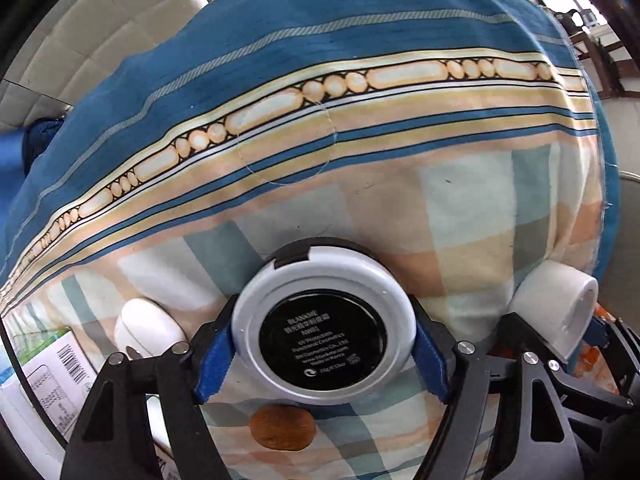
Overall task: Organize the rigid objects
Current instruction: 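Lift and carry the compact and white container over the box with both tools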
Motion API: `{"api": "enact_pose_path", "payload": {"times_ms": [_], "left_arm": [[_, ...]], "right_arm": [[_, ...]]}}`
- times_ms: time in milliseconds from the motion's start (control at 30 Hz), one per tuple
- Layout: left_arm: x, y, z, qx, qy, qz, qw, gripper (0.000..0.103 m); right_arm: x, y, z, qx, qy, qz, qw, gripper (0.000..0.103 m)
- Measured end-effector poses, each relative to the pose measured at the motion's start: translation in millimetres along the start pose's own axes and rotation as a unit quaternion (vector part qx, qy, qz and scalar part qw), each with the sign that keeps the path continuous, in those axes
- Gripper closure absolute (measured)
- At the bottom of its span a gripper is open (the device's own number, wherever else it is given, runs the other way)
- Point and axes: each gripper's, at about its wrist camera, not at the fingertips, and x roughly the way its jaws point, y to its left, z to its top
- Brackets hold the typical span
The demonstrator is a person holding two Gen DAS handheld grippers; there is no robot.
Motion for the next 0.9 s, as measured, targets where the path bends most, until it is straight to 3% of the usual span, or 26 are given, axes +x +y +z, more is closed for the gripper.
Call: {"api": "enact_pose_path", "payload": {"times_ms": [167, 367, 567, 700, 900], "left_arm": [[-2, -1, 7, -0.002, -0.006, 0.011, 0.9999, 0.03], [-17, -26, -8, 0.013, -0.025, 0.03, 0.9991, 0.03], [-67, -21, -31, 0.015, -0.077, 0.018, 0.9967, 0.03], [-107, -3, -60, 0.003, -0.115, -0.009, 0.9933, 0.03], [-155, 37, -128, -0.011, -0.172, -0.041, 0.9841, 0.03]], "right_arm": [[8, -2, 8, 0.011, 0.009, 0.006, 1.0, 0.029], [8, 8, 5, 0.006, 0.009, -0.028, 1.0, 0.032], [-13, 28, -22, -0.004, -0.007, -0.018, 1.0, 0.032], [-47, 37, -37, -0.018, -0.032, -0.011, 0.999, 0.032], [-94, 86, -85, -0.059, -0.065, 0.009, 0.996, 0.032]]}}
